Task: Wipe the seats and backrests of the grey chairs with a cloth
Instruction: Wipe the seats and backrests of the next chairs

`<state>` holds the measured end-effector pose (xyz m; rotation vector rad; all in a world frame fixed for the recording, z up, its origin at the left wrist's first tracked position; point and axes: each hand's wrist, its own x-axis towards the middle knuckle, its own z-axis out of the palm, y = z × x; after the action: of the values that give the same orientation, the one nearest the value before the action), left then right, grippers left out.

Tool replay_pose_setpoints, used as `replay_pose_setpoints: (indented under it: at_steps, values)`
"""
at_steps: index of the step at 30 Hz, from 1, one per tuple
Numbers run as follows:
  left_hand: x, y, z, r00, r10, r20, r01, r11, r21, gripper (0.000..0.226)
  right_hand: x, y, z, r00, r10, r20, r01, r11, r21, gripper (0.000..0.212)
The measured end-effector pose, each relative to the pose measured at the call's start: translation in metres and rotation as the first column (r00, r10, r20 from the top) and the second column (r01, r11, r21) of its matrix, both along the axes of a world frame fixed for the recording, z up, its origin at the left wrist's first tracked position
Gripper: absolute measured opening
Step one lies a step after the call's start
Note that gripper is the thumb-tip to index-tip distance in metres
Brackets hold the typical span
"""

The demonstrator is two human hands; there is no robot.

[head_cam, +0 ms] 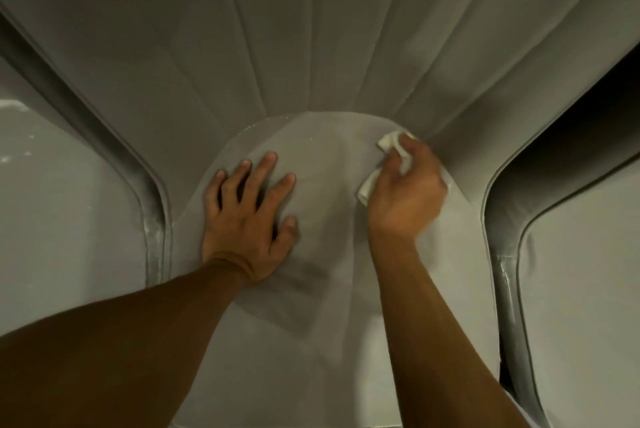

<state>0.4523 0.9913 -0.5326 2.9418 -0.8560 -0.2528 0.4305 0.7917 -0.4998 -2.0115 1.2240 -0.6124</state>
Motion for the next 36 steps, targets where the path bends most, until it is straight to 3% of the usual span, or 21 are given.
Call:
replay_pose_setpoints:
  at_steps: [6, 9, 14, 16, 19, 24, 25, 29, 33, 36]
  values:
    - [0.002, 0.000, -0.001, 1.000, -0.007, -0.018, 0.008, 1.000, 0.013, 0.063, 0.056, 0.047, 0.003, 0.974, 0.225, -0.017, -0.224, 0.973, 0.059, 0.024]
    - [0.002, 0.000, -0.003, 1.000, -0.019, 0.010, 0.019, 1.000, 0.005, 0.063, 0.048, 0.069, -0.001, 0.882, 0.470, -0.037, -0.468, 0.882, 0.050, 0.025]
    - [0.002, 0.000, -0.007, 0.999, -0.025, 0.039, 0.023, 0.998, 0.054, 0.077, 0.064, 0.083, -0.003, 0.826, 0.564, 0.020, -0.563, 0.822, 0.079, 0.023]
    - [0.002, 0.000, -0.006, 0.999, -0.018, 0.033, 0.016, 0.999, 0.051, 0.076, 0.063, 0.080, -0.004, 0.748, 0.664, 0.025, -0.662, 0.742, 0.109, 0.025]
    - [0.001, -0.001, -0.003, 1.000, 0.008, 0.029, -0.010, 0.998, 0.059, 0.075, 0.066, 0.079, 0.001, 0.553, 0.832, -0.039, -0.827, 0.554, 0.095, 0.023]
    - [0.001, -0.001, -0.002, 1.000, -0.001, 0.013, 0.001, 1.000, 0.016, 0.064, 0.072, 0.059, 0.003, 0.380, 0.908, -0.177, -0.922, 0.388, 0.011, 0.026]
    - [0.001, 0.000, -0.002, 1.000, -0.006, 0.001, 0.006, 1.000, 0.016, 0.063, 0.070, 0.053, 0.003, 0.409, 0.892, -0.192, -0.911, 0.411, -0.032, 0.028]
    - [0.002, 0.001, -0.002, 1.000, -0.010, -0.020, 0.010, 1.000, 0.020, 0.066, 0.054, 0.030, 0.003, 0.674, 0.706, -0.217, -0.739, 0.647, -0.188, 0.024]
    - [0.001, 0.002, -0.002, 1.000, -0.011, 0.009, 0.011, 1.000, -0.002, 0.066, 0.022, -0.011, 0.002, 0.787, 0.540, -0.299, -0.599, 0.785, -0.160, 0.026]
    - [0.001, 0.002, -0.002, 1.000, -0.012, 0.018, 0.012, 1.000, -0.008, 0.066, -0.011, -0.043, 0.006, 0.857, 0.443, -0.265, -0.495, 0.850, -0.179, 0.023]
